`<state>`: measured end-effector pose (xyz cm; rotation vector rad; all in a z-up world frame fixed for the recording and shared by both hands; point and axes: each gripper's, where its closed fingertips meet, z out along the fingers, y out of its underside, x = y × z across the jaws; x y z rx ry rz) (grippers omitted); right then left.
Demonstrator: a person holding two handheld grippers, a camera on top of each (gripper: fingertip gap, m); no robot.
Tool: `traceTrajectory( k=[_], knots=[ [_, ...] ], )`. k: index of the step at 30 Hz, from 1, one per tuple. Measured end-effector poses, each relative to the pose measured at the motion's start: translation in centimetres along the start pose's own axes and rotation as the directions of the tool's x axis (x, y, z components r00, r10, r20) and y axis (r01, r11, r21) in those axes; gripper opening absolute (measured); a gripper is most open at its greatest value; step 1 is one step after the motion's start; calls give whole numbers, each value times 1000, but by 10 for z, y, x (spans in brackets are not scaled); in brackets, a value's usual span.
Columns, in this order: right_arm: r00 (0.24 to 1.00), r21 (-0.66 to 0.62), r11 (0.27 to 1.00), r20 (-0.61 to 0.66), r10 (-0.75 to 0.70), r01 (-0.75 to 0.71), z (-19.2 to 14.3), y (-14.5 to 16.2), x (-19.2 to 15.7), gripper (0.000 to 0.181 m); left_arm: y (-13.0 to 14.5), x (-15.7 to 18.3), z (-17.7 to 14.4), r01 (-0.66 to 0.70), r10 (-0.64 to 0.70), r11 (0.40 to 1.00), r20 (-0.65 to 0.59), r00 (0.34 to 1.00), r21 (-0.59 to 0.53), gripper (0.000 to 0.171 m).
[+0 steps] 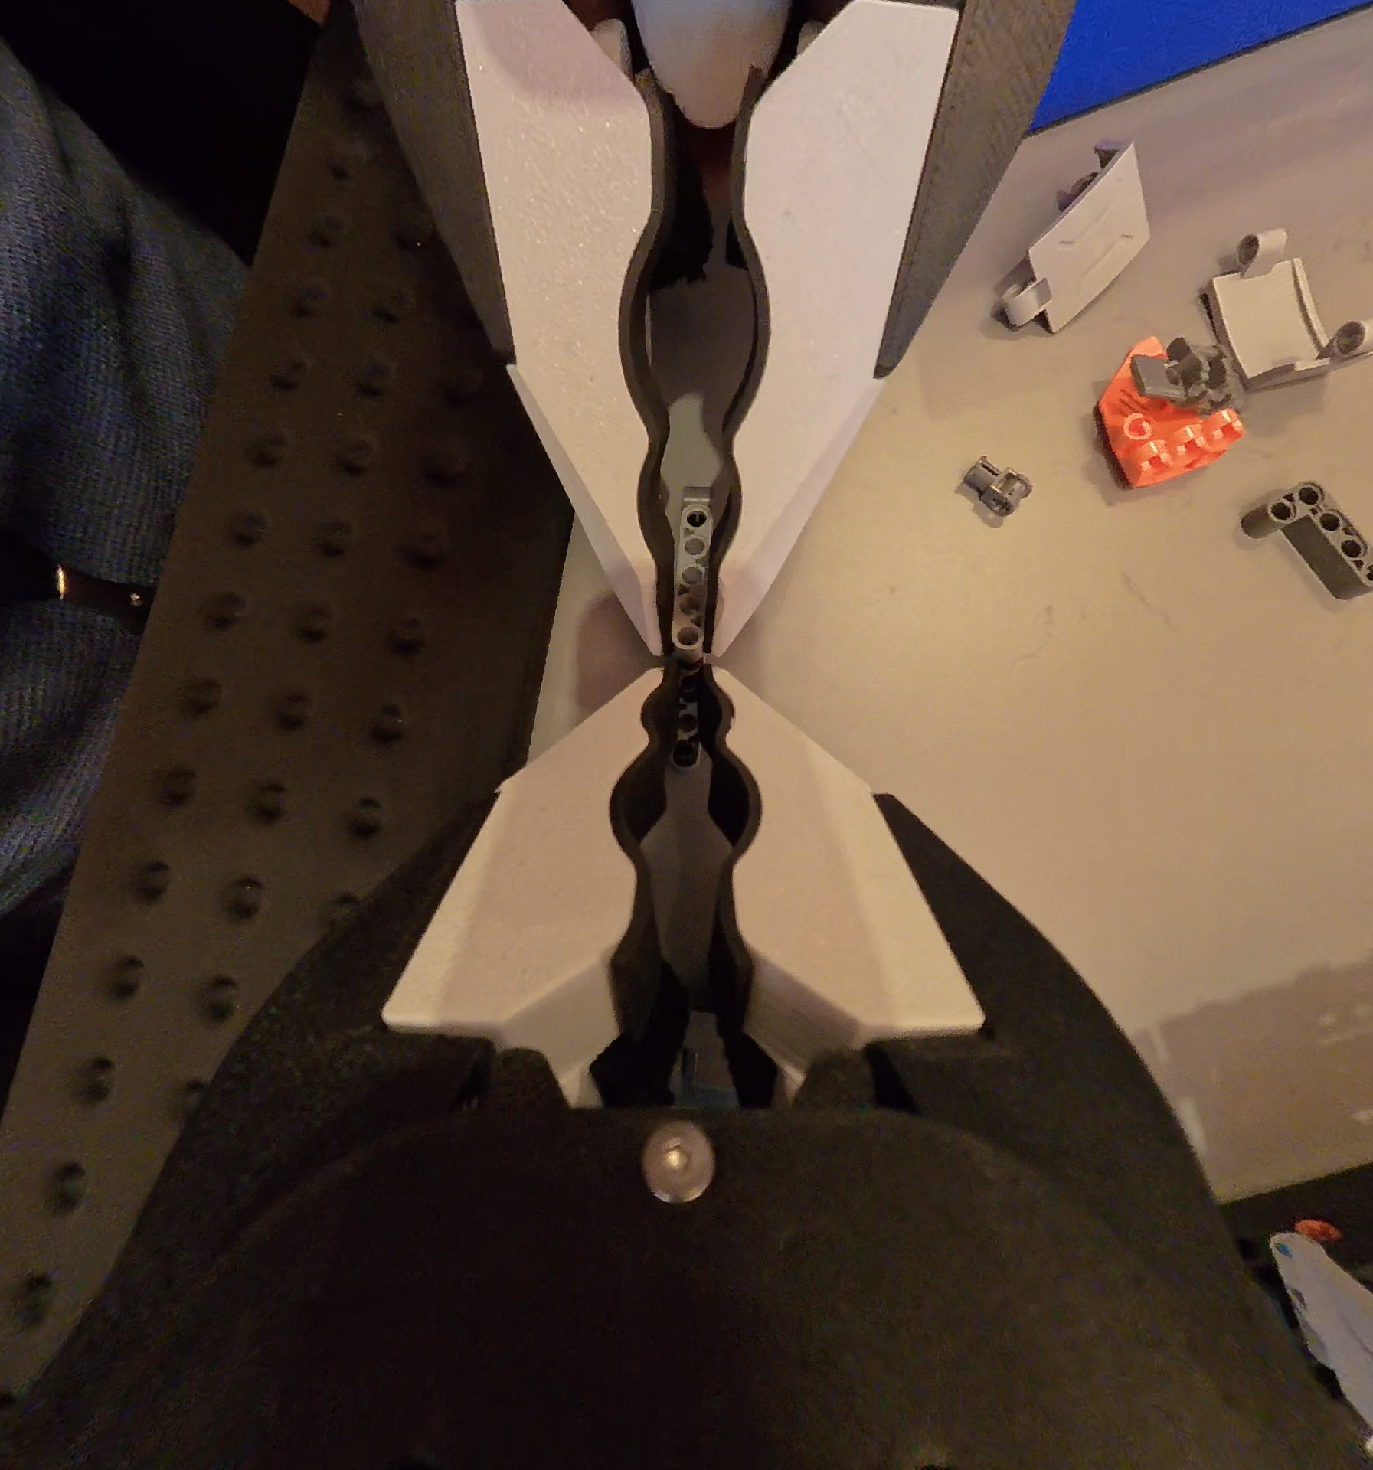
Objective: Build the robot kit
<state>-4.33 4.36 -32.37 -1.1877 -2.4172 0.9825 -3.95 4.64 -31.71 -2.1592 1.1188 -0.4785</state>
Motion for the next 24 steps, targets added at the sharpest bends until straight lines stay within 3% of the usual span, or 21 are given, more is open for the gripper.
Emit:
traceTrajectory(
  k=[13,20,22,24],
  knots=[
    [1000,-12,1000,22,-18,18,2,1,-3,2,-2,3,3,-80,80,993,-4,997,-86,4],
    [1000,-1,1000,13,-6,6,0,0,-3,2,-2,2,2,9,-9,1000,-24,1000,-8,5],
    [1000,-3,1000,13,17,-17,-3,2,-1,16,-1,-1,1,18,-18,1000,-12,1000,-10,5],
    [1000,-14,1000,18,10,-9,0,4,-3,5,1,1,-1,37,-37,999,-38,999,-1,5]
  ],
)
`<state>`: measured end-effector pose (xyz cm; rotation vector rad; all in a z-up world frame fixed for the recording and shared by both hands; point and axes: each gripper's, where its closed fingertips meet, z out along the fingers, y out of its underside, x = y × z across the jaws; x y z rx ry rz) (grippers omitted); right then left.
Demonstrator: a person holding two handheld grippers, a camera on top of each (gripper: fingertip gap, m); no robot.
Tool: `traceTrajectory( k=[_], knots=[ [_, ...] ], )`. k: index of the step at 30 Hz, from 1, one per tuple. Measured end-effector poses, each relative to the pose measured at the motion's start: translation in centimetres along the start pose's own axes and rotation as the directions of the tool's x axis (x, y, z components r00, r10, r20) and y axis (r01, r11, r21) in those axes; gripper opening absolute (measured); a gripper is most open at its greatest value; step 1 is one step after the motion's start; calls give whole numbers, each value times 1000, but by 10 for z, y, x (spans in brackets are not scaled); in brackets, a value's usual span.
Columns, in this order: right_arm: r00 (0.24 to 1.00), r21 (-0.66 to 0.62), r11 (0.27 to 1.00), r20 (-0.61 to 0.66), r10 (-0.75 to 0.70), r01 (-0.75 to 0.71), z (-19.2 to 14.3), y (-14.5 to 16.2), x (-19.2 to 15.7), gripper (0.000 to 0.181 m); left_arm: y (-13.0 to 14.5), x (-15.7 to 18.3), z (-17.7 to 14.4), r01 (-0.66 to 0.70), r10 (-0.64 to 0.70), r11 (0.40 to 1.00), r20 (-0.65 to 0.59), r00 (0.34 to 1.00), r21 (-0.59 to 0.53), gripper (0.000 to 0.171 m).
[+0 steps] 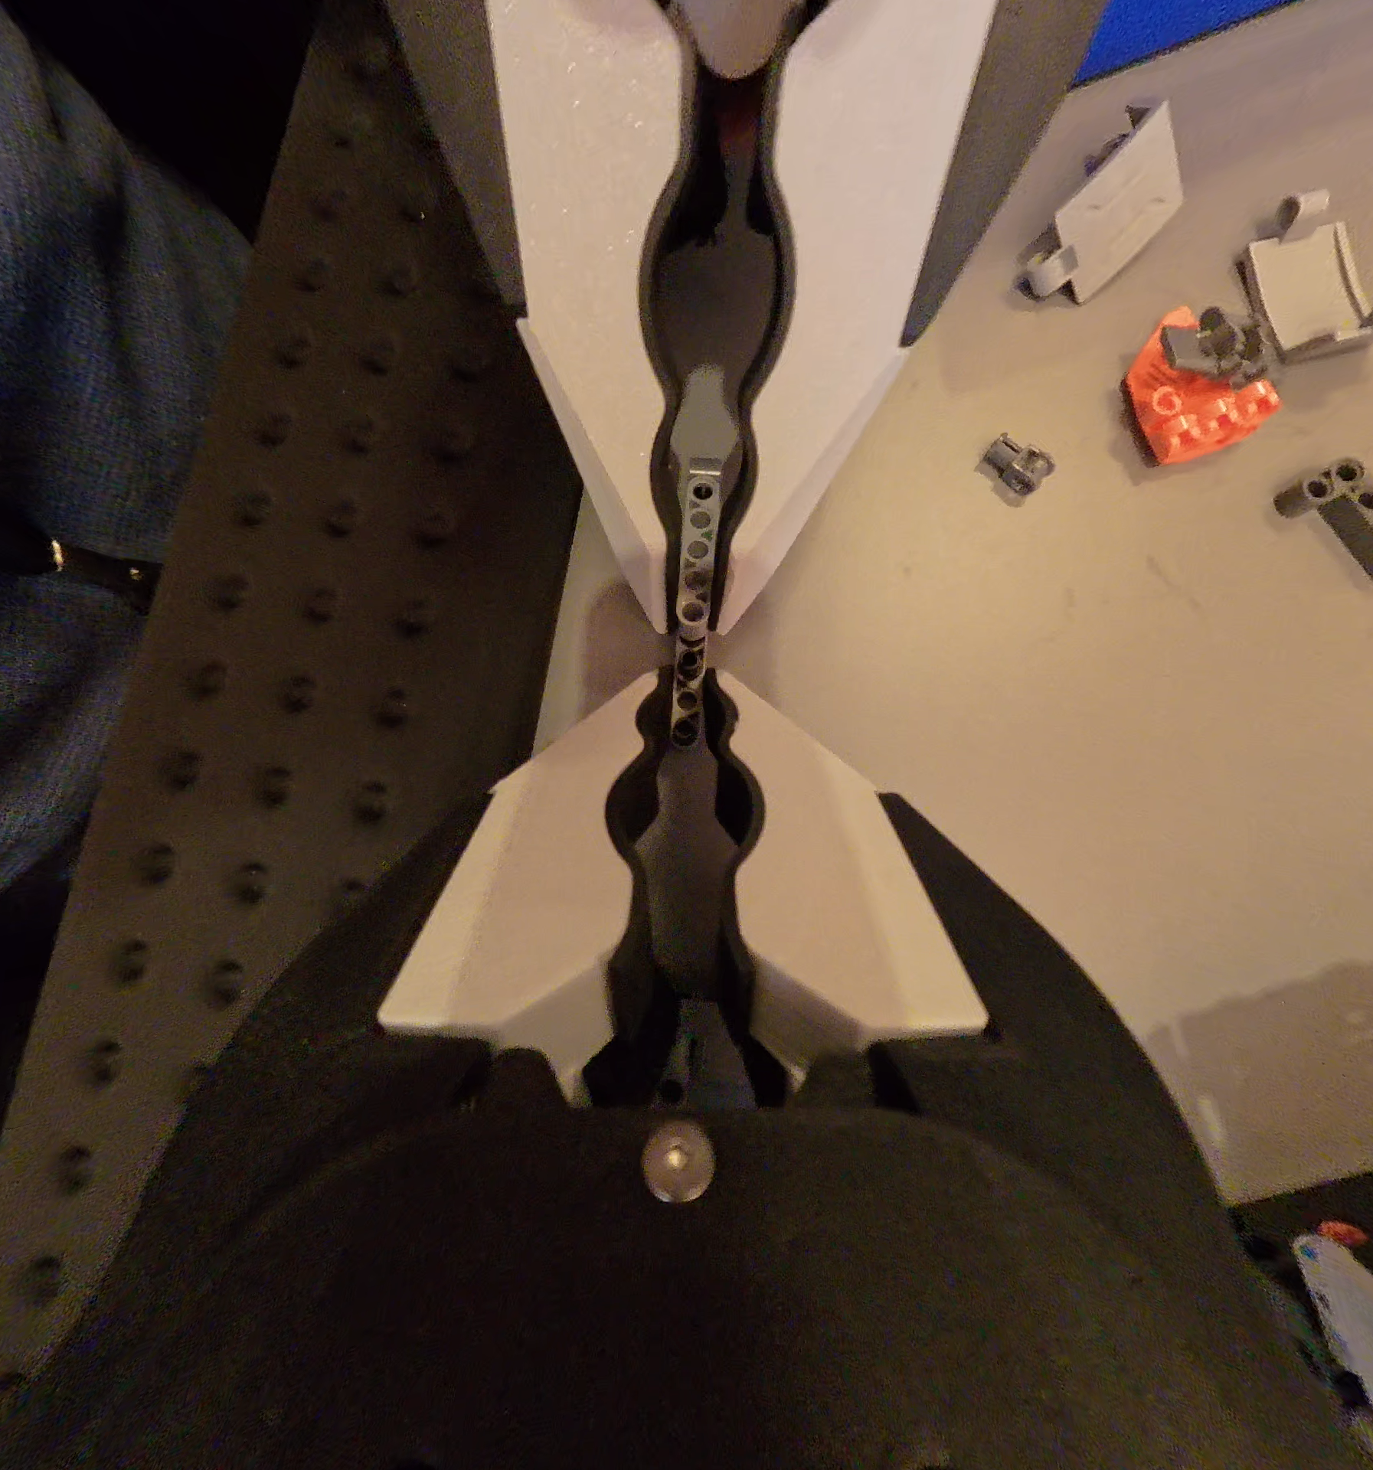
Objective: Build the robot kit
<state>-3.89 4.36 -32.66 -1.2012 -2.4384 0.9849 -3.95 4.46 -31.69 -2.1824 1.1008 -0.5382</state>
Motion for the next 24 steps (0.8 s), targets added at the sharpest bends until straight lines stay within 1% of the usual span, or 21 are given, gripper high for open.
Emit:
traceTrajectory(
  k=[2,9,12,16,19,21,24],
  knots=[
    [1000,-9,1000,-16,-14,14,2,-1,1,5,2,0,-2,8,-8,1000,-6,1000,6,5],
    [1000,-6,1000,-9,-5,5,3,-1,1,5,3,0,-3,4,-4,1000,-4,1000,16,5],
    [1000,-15,1000,-17,-16,15,3,0,1,5,4,0,-3,-41,40,999,29,999,2,4],
    [1000,-22,1000,-20,-18,18,3,0,0,5,3,0,-3,2,-3,1000,6,1000,22,4],
    [1000,-25,1000,-18,-18,18,4,0,0,5,3,0,-3,-33,33,999,25,999,-12,4],
    [1000,-26,999,-16,-20,20,4,0,0,5,3,0,-2,-33,33,999,24,999,-22,4],
    [1000,-28,999,-11,-22,21,4,1,0,5,4,1,-1,-66,69,996,44,997,-67,4]
  ],
)
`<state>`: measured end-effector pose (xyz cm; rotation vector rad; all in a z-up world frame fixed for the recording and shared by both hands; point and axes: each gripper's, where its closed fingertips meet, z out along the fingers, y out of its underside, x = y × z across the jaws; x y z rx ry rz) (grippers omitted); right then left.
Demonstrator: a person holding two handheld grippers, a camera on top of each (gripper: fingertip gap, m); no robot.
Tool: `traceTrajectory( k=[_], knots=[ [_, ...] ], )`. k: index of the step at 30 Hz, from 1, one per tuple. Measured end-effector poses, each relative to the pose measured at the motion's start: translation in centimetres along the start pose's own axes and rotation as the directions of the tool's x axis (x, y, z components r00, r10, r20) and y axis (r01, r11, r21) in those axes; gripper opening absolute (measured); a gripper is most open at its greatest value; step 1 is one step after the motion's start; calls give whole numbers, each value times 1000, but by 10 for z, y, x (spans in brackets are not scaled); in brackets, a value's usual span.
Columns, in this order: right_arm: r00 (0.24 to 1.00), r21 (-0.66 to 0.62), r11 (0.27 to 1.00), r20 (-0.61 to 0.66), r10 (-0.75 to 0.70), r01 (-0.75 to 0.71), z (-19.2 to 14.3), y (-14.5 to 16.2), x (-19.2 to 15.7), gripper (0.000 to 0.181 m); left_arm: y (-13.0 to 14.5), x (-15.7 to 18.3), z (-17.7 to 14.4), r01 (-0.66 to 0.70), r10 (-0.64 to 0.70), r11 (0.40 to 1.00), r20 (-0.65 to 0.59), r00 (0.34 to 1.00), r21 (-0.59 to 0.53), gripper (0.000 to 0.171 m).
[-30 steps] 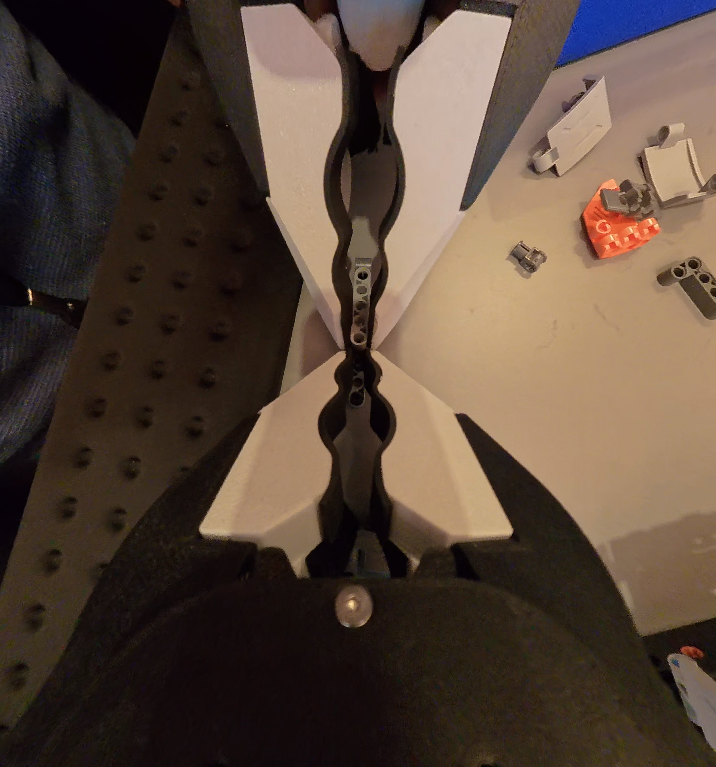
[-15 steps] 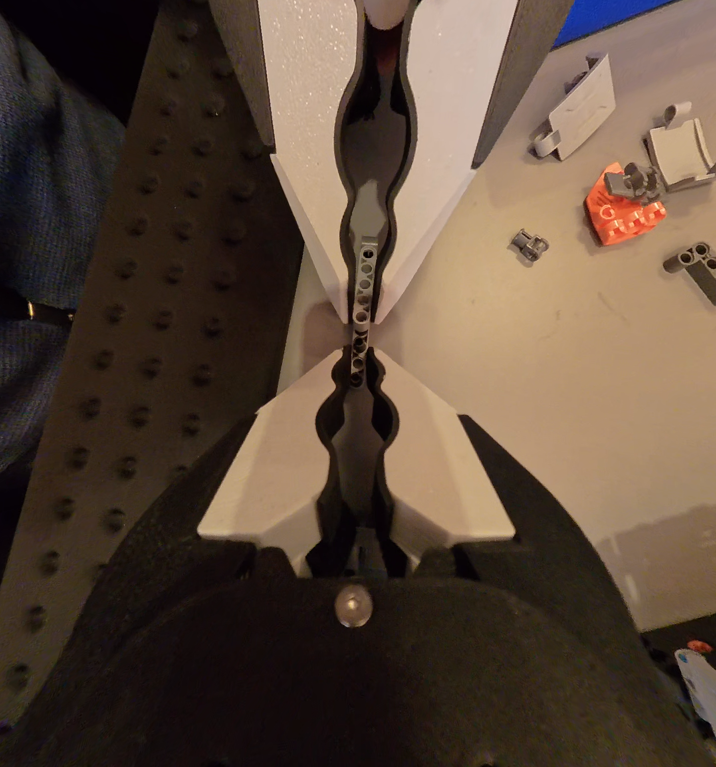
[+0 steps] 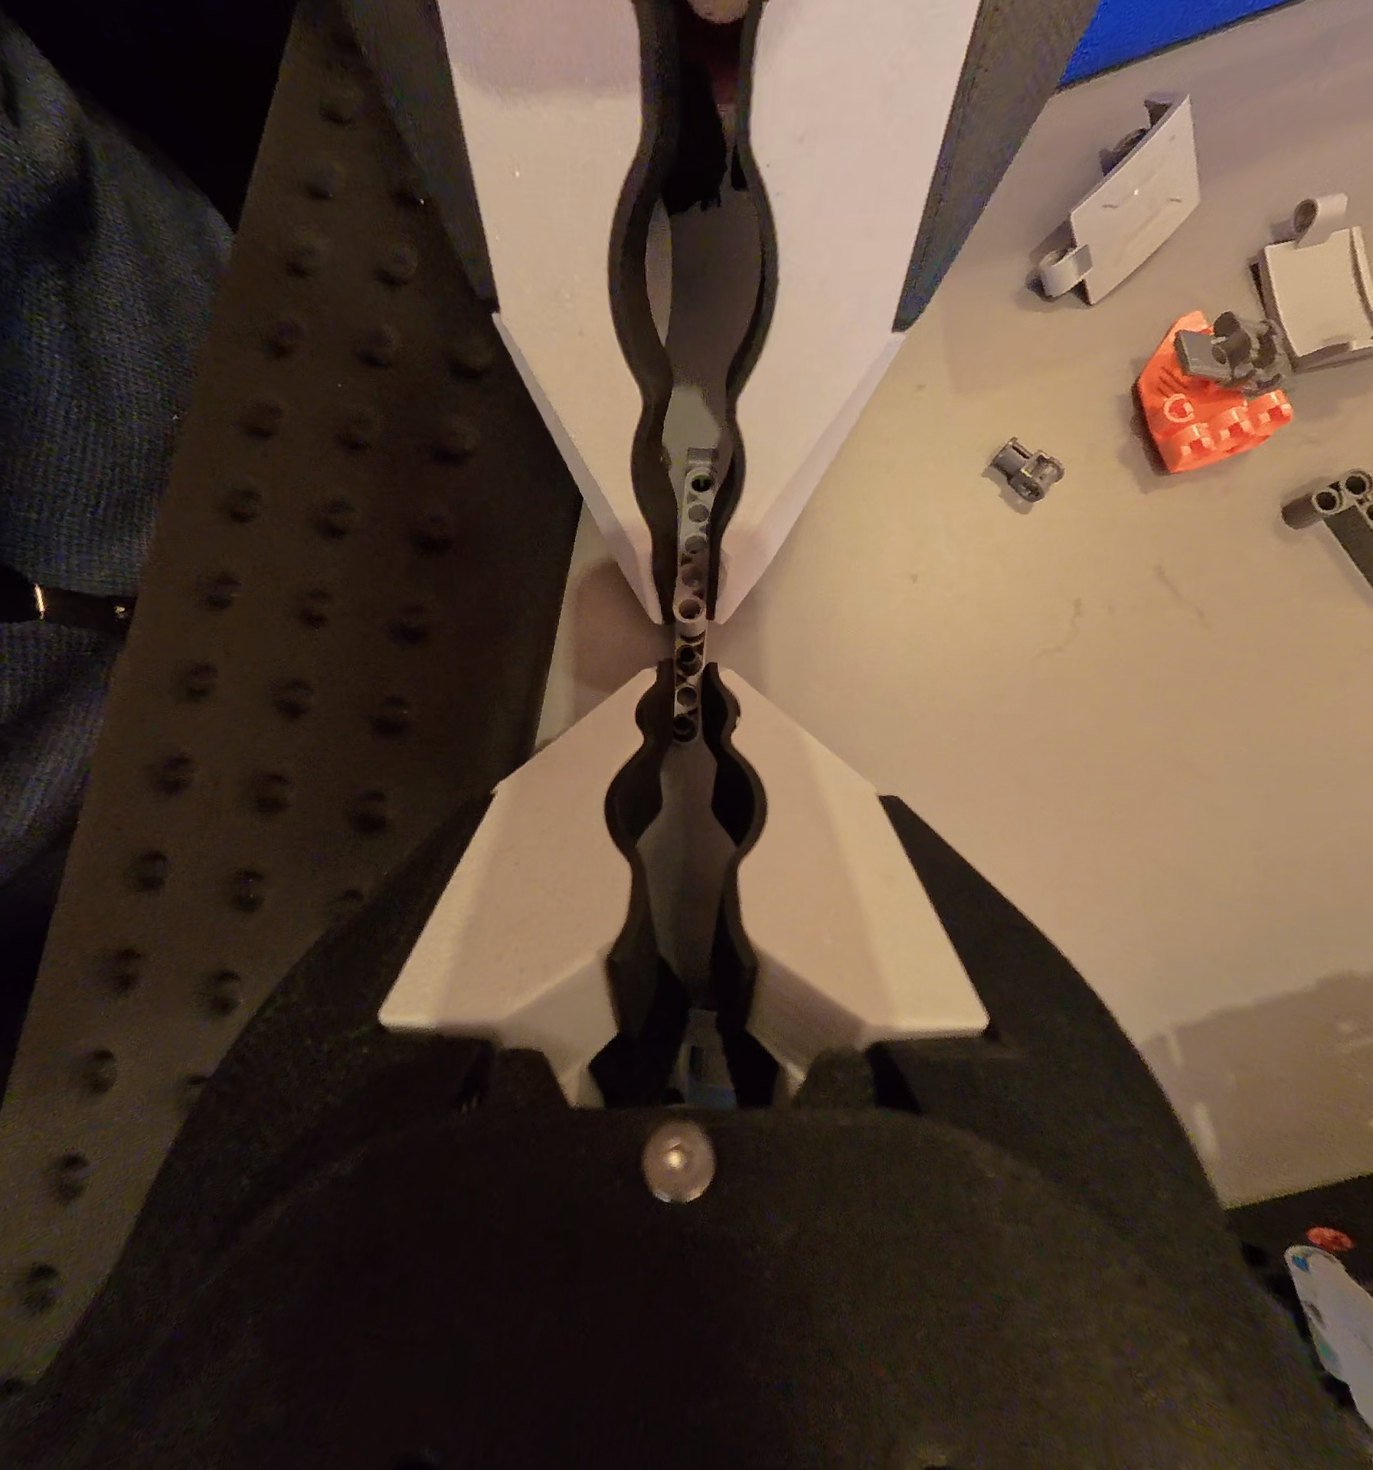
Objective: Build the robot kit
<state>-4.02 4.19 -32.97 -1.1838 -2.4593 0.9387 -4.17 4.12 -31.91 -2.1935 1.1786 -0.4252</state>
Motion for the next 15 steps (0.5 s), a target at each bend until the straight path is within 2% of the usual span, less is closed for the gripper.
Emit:
traceTrajectory(
  k=[6,10,15],
  knots=[
    [1000,-7,1000,-1,-8,8,1,0,-1,5,4,1,7,-46,47,995,10,999,-85,5],
    [1000,1,1000,5,-6,6,1,0,-1,5,4,1,7,-46,47,994,7,999,-99,4],
    [1000,17,1000,11,-15,15,0,-1,-3,5,4,2,5,19,-20,998,-7,1000,-63,5]
  ],
)
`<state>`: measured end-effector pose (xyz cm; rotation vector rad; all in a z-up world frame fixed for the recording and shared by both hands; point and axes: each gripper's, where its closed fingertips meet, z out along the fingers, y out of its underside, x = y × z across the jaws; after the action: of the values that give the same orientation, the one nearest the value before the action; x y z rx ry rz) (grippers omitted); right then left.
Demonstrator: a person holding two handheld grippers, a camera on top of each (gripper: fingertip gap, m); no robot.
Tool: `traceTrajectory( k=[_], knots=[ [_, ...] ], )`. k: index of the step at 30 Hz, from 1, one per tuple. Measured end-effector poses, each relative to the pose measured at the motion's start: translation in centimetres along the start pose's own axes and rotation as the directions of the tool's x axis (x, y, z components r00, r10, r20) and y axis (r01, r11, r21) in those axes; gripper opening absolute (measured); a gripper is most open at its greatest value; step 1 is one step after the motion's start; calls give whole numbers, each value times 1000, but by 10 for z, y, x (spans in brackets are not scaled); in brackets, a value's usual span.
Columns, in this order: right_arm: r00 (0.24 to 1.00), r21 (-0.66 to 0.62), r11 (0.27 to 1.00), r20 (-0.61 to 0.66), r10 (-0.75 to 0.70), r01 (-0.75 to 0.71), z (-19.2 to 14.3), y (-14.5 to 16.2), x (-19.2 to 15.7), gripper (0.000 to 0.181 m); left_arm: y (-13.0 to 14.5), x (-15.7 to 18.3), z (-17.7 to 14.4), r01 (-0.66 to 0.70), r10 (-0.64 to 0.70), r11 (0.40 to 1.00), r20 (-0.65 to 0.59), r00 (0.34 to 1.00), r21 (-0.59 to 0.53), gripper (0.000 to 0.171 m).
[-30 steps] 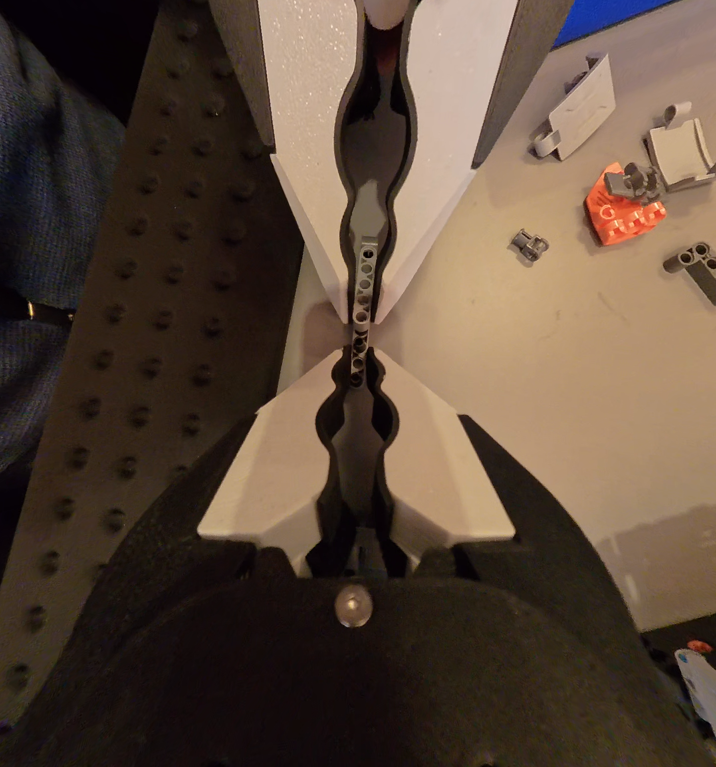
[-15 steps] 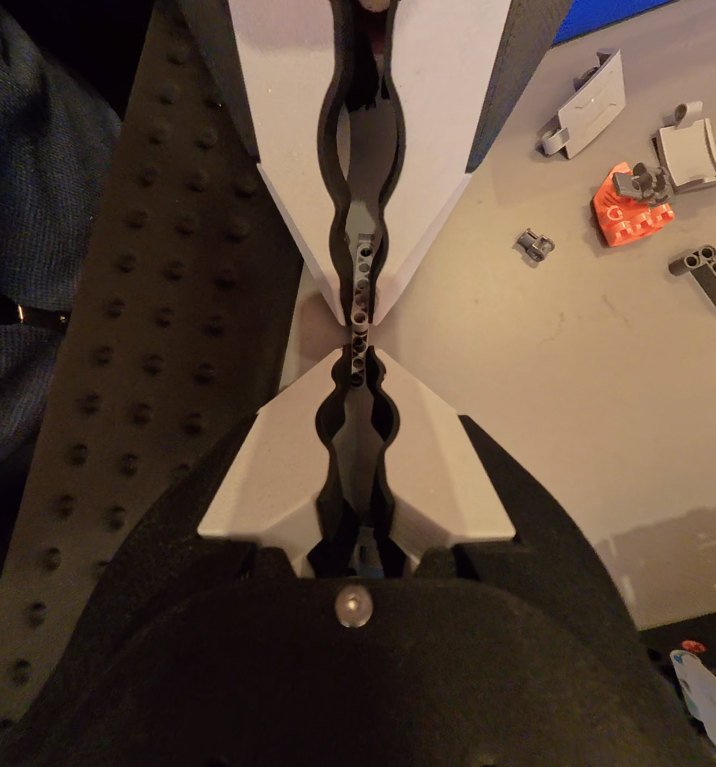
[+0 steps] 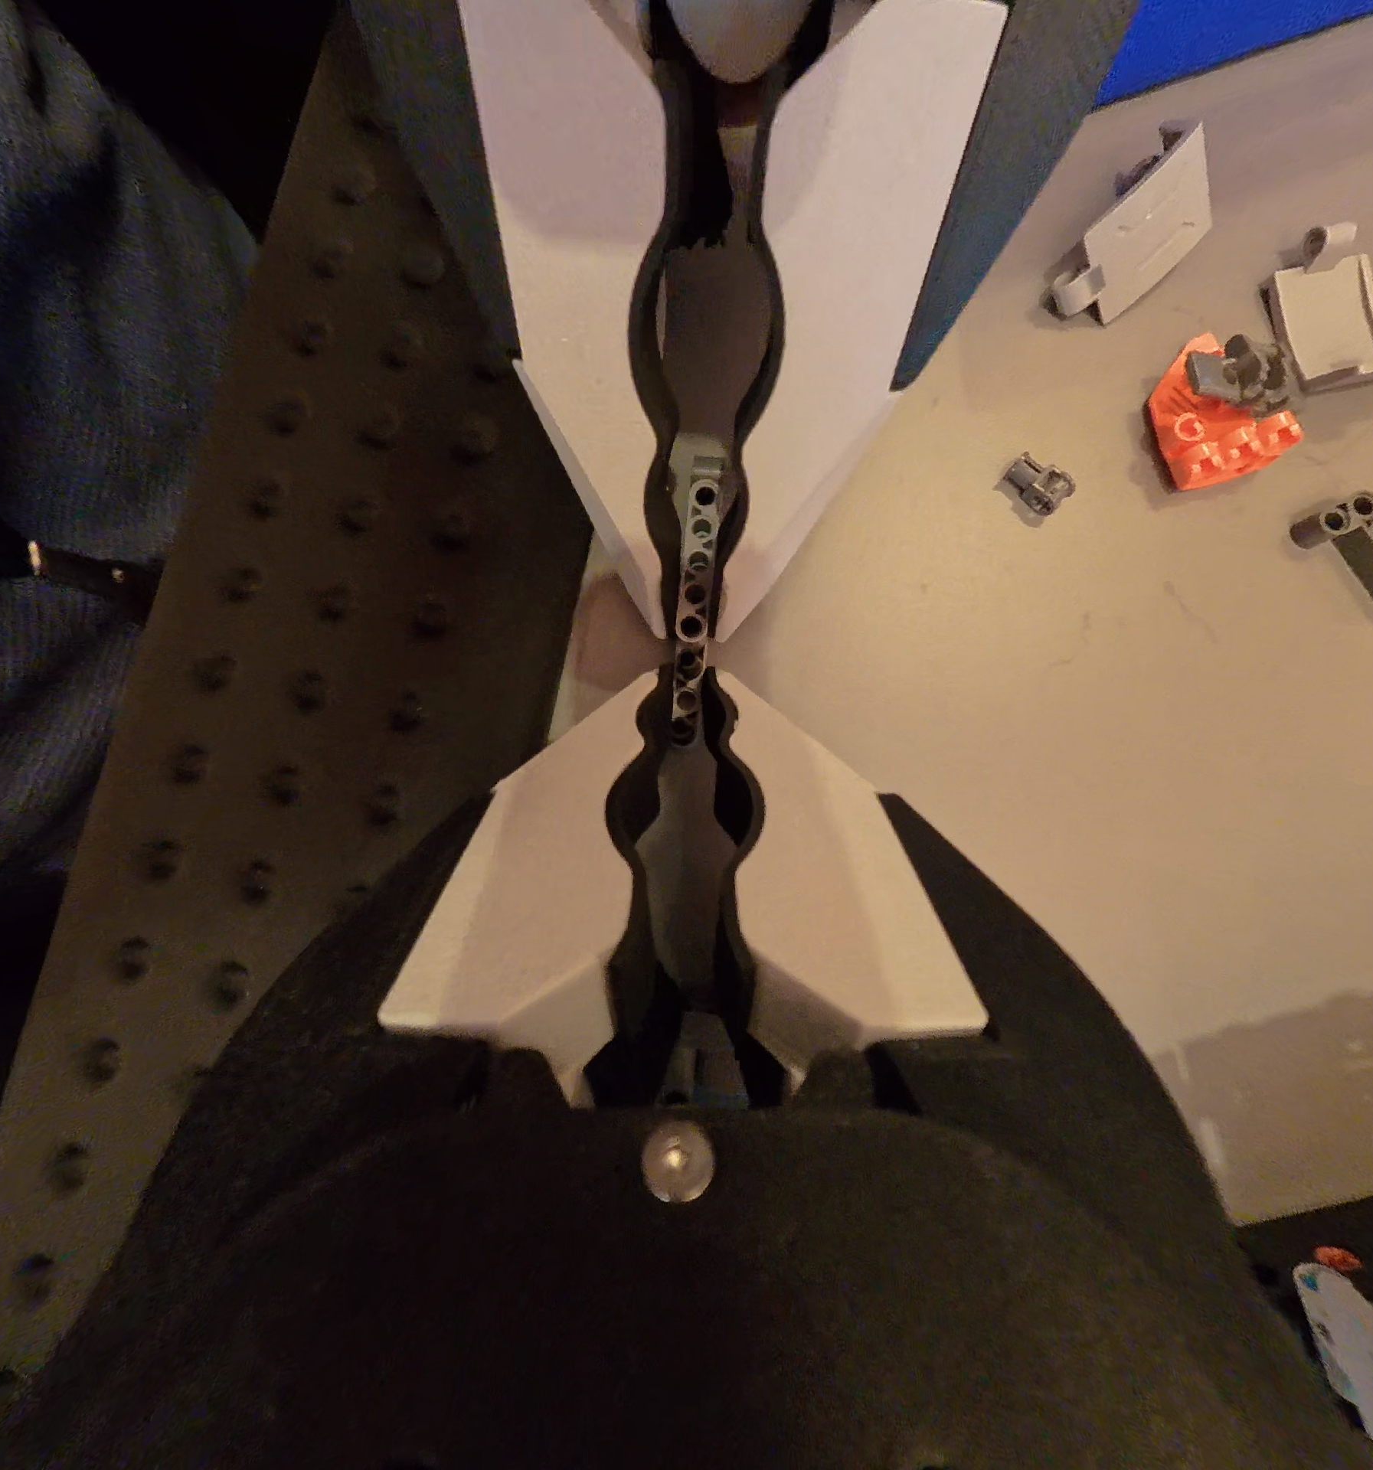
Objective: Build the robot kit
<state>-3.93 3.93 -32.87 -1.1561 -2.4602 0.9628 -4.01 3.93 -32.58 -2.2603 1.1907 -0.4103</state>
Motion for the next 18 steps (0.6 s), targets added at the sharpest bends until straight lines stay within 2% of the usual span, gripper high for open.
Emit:
traceTrajectory(
  k=[3,5,7,9,12,15,18],
  knots=[
    [1000,53,998,19,19,-20,-7,-6,0,6,3,0,-5,10,-10,1000,12,1000,27,5],
    [998,93,994,20,54,-56,-17,-10,4,18,1,-10,-11,-38,31,998,109,994,58,5],
    [994,148,983,32,106,-110,-33,-15,6,19,2,-12,-14,-134,126,991,198,972,28,5],
    [989,188,972,1,145,-142,-46,-14,11,18,0,-19,-18,-239,230,971,326,917,-10,5],
    [980,190,963,-28,199,-191,-48,-10,12,23,-15,-17,-22,-383,364,923,429,826,-46,5],
    [971,203,952,-15,237,-229,-43,-14,8,26,-24,-18,-24,-450,431,889,480,764,-83,5],
    [965,211,945,-26,260,-249,-43,-15,10,14,-29,-20,-24,-473,456,874,513,727,-106,5]
  ],
)
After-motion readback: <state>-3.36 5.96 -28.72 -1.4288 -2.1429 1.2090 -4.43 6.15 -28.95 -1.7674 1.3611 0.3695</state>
